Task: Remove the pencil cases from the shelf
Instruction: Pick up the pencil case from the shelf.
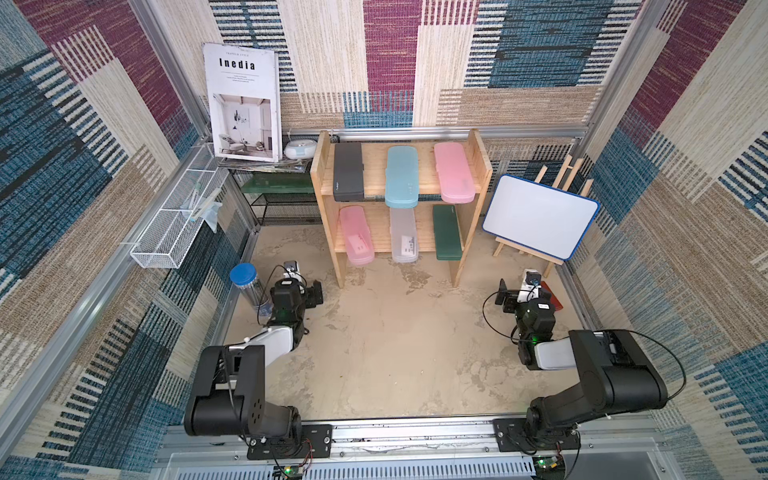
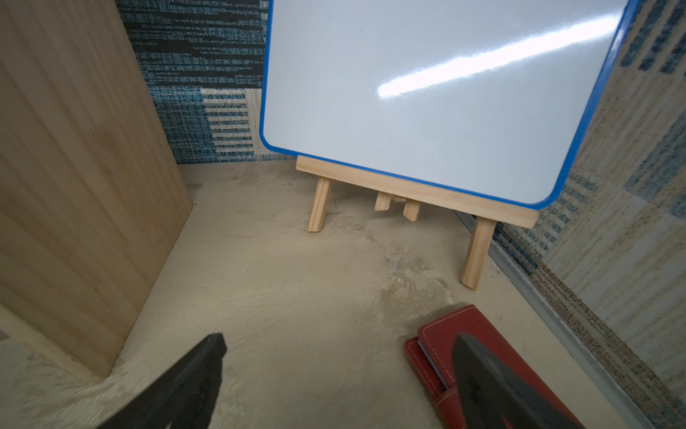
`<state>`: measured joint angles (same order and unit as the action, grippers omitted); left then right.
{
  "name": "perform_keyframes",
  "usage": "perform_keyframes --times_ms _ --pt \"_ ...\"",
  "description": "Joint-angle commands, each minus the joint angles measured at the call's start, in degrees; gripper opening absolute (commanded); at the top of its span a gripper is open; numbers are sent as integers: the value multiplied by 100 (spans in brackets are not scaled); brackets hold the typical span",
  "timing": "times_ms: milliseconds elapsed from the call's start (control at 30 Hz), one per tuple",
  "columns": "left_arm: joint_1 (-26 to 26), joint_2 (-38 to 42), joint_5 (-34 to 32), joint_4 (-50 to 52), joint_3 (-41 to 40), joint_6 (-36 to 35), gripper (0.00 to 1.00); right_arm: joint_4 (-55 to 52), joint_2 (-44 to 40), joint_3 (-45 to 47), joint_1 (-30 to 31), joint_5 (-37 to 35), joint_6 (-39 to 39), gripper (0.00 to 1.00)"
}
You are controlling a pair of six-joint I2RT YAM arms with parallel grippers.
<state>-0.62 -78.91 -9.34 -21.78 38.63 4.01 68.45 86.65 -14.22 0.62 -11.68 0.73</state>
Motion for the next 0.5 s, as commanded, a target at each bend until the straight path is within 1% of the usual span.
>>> perform_keyframes --times_ms 0,33,100,167,200,233,267,300,333,367,400,467 --pt "-21 561 99 2361 1039 655 99 21 12 -53 -36 117 58 99" --pt "-17 737 410 2643 1221 786 99 36 10 -42 -36 119 57 99" --pt "-17 1176 991 3143 1489 1319 99 -5 27 -72 -43 146 54 99" --pt "-21 1614 1680 3357 1635 1739 99 124 -50 6 -53 140 68 99" --pt "-10 1883 2037 3443 1698 1976 99 116 -233 20 -52 195 35 99" --pt "-16 2100 2244 3480 1746 2223 99 -234 -446 -83 -41 230 14 99" --pt "-15 2376 2458 3463 1795 2440 99 -1118 -832 -405 -44 220 30 99" --pt "-17 2626 2613 3425 1829 2707 99 -2391 -1163 -900 -44 227 141 99" --pt "-17 2822 2686 3348 1841 2991 99 -3280 -1287 -1376 -46 203 355 99" --pt "-17 3052 2819 3195 1841 3302 99 -4152 -1390 -1836 -33 338 460 99" --pt "-17 3229 2915 3062 1836 3614 99 -4743 -1509 -2100 73 337 544 99" --pt "-17 3377 3222 2666 1762 4295 99 -5261 -1911 -2252 501 -278 638 99"
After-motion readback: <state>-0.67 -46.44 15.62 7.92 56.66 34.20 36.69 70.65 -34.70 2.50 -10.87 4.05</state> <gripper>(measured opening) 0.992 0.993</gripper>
